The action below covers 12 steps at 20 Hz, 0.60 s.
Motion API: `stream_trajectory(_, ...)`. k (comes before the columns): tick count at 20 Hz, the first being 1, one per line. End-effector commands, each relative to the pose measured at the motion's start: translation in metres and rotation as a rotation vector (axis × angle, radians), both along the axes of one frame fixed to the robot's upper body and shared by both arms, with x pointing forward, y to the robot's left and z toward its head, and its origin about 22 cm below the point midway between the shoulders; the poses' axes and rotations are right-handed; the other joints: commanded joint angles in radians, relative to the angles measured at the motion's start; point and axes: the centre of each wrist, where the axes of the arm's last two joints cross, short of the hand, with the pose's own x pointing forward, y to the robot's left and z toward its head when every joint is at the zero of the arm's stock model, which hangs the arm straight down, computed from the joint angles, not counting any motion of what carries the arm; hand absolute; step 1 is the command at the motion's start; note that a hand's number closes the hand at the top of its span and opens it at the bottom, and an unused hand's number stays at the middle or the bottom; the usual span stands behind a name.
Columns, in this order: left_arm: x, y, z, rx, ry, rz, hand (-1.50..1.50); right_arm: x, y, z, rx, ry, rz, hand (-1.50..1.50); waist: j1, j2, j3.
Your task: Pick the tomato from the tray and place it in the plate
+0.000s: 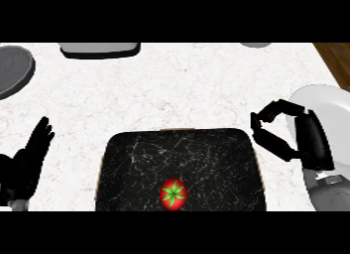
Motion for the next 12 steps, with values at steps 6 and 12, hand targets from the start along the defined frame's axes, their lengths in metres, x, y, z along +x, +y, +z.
stream_trajectory(6,0.019,-0.048,-0.012,-0.069,0.092,0.000,0.00,-0.107,0.126,-0.050,0.474,-0.059,0.005,-1.50,0.015,0.006,0.020)
stream_trajectory(12,0.019,-0.059,0.006,-0.068,0.082,-0.051,0.00,-0.140,0.109,-0.070,0.019,0.094,0.067,-1.50,0.049,0.003,0.016)
